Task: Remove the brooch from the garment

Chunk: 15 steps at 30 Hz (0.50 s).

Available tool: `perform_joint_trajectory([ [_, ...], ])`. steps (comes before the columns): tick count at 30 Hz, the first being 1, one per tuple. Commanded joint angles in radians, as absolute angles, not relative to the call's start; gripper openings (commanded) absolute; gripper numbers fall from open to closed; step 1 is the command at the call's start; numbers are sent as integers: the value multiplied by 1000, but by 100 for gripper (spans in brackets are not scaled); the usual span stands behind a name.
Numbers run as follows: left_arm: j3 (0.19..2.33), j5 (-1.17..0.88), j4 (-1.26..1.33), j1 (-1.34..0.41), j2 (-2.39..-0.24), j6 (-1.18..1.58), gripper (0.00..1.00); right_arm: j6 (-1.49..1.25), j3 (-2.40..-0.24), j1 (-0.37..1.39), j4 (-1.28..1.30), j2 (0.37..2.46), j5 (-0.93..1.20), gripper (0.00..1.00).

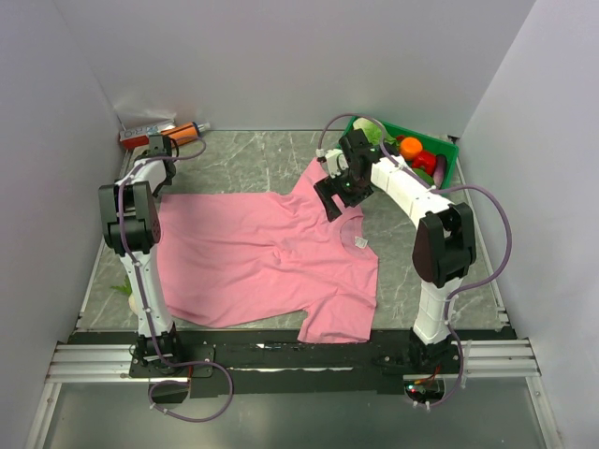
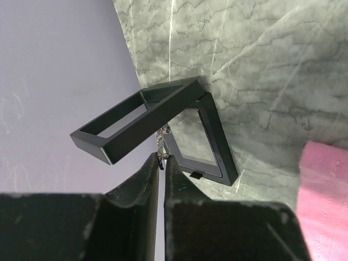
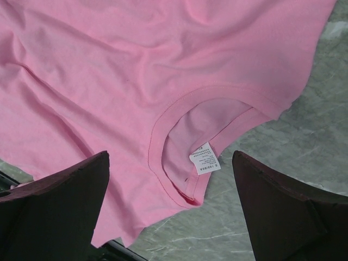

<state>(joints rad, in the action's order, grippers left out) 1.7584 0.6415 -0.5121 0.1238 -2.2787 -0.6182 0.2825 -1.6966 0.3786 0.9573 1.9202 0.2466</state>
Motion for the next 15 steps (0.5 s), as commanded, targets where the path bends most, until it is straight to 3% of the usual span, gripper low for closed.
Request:
perform_joint_trajectory([
  [1,1796,660,-508,127,-2286,-632,1,291,-1712,374,943,1876,233,100],
  [15,1792,686,-514,127,-2293,-655,1,293,-1712,374,943,1891,233,100],
])
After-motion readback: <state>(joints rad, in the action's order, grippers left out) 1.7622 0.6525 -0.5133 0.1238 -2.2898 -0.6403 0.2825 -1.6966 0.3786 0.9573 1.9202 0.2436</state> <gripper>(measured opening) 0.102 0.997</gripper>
